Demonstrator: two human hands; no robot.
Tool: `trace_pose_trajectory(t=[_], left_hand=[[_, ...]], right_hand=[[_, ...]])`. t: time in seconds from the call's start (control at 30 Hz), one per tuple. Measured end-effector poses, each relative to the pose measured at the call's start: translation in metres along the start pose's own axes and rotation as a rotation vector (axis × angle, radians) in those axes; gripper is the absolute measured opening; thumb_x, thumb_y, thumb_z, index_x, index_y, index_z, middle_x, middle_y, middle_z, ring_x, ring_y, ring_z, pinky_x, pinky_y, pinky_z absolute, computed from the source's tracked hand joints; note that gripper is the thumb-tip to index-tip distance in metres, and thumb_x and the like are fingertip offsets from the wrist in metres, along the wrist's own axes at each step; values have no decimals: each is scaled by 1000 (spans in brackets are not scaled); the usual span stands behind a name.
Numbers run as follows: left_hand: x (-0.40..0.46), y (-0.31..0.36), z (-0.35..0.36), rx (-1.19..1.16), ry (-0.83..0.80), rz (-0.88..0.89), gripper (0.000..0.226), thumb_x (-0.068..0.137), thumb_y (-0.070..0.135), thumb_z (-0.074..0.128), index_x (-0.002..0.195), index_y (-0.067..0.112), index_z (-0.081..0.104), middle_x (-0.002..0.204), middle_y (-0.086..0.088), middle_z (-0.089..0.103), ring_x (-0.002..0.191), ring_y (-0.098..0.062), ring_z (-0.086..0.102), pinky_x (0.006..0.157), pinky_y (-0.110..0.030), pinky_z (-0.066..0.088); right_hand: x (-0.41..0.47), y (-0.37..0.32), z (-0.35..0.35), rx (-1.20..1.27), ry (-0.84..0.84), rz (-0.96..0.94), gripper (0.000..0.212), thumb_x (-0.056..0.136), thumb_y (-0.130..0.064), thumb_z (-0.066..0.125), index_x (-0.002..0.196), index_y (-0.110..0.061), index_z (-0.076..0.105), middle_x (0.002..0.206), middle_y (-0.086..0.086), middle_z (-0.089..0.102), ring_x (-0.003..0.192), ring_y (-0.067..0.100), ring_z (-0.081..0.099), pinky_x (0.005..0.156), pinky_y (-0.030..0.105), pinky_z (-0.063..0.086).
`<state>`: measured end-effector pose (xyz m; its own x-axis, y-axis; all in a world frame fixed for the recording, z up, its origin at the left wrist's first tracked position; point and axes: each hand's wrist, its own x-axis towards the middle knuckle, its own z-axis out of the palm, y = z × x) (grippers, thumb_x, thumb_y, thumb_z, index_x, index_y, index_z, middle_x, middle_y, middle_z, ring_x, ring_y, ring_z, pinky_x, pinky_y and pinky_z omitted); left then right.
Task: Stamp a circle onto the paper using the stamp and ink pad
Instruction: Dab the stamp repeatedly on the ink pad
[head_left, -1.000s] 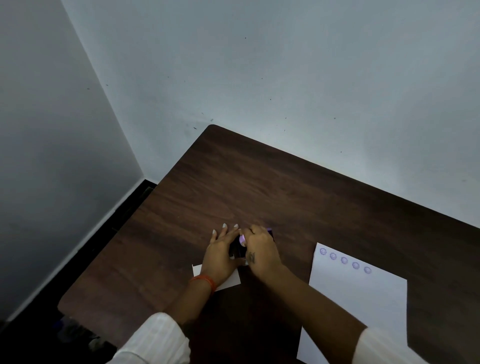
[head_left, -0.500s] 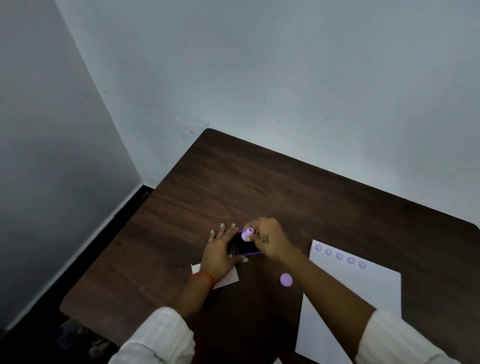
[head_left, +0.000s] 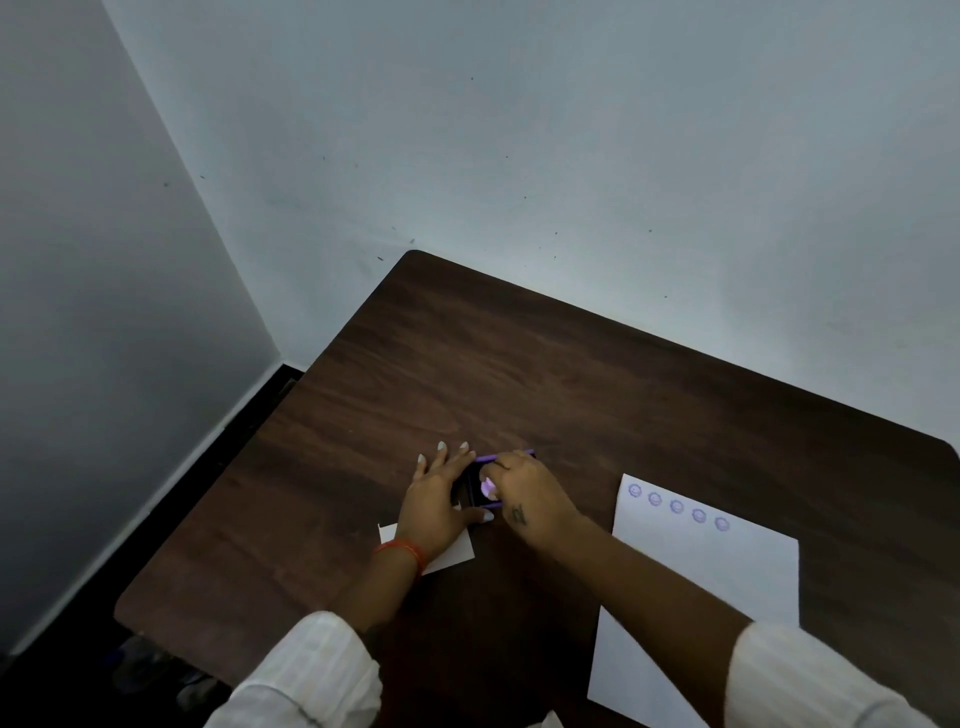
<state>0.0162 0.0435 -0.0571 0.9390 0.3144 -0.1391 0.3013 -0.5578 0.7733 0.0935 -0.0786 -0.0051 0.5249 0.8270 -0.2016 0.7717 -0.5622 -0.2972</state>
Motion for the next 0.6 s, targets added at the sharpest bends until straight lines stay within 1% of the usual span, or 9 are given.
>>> trace_pose_trajectory(t=[0.1, 0.13, 0.2, 0.3, 0.37, 0.43, 0.47, 0.5, 0.6], left_hand=[[0, 0, 0, 15, 14, 3, 77, 73, 24, 73, 139, 19, 33, 153, 0, 26, 144, -20, 6, 117, -35, -3], [0, 0, 0, 13, 16, 6, 77, 74, 24, 73, 139, 18, 33, 153, 0, 26, 144, -20, 7, 117, -34, -4], [-1, 0, 0, 0, 13, 13, 78, 72, 26, 75, 138, 17, 34, 153, -1, 27, 144, -20, 8, 116, -33, -4], [-1, 1, -1, -12, 15, 12, 81, 70, 27, 77, 138, 17, 35, 153, -1, 28, 144, -20, 8, 117, -34, -3], [0, 1, -1, -9, 11, 8, 81, 70, 28, 77, 138, 18, 35, 153, -1, 28, 145, -20, 8, 118, -36, -2], [-1, 0, -1, -10, 4, 9, 81, 70, 29, 77, 138, 18, 35, 153, -2, 27, 145, -21, 7, 117, -36, -2], [-1, -1, -1, -8, 3, 10, 81, 70, 29, 76, 139, 18, 35, 153, -2, 27, 145, -21, 7, 117, -36, -3], [-1, -1, -1, -4, 2, 11, 81, 70, 29, 76, 139, 18, 34, 153, -1, 27, 145, -21, 6, 117, -36, -3], [0, -3, 1, 11, -1, 13, 81, 70, 30, 76, 139, 19, 33, 153, 0, 26, 145, -20, 6, 117, -35, -4]], right_hand=[[-4, -11, 14, 19, 79, 126, 37, 87, -12, 56, 123, -6, 49, 128, 15, 53, 120, 26, 47, 102, 35, 40], [-5, -11, 15, 15, 76, 127, 39, 86, -12, 57, 124, -6, 48, 130, 15, 52, 122, 26, 46, 103, 36, 39], [-4, -5, 12, 11, 53, 64, 34, 89, -12, 53, 123, -6, 50, 129, 14, 53, 121, 26, 46, 103, 35, 39], [3, 2, -3, 69, -3, 44, 24, 93, -11, 45, 110, -2, 59, 116, 17, 59, 109, 29, 56, 92, 34, 42], [8, 2, -13, 158, -27, 99, 24, 91, -6, 45, 99, 6, 65, 106, 25, 64, 98, 36, 60, 84, 37, 41], [6, 5, -17, 247, 6, 140, 20, 86, -1, 49, 87, 9, 67, 95, 29, 67, 90, 40, 62, 78, 39, 44], [1, 8, -17, 260, 24, 157, 19, 86, -1, 50, 89, 7, 67, 96, 27, 67, 91, 38, 62, 79, 38, 46], [-3, 10, -16, 243, 27, 158, 19, 87, -2, 50, 96, 3, 66, 103, 24, 65, 96, 35, 61, 83, 36, 46], [-9, 13, -11, 123, -55, 92, 24, 93, -10, 47, 114, -4, 57, 124, 16, 56, 115, 26, 51, 99, 35, 41]])
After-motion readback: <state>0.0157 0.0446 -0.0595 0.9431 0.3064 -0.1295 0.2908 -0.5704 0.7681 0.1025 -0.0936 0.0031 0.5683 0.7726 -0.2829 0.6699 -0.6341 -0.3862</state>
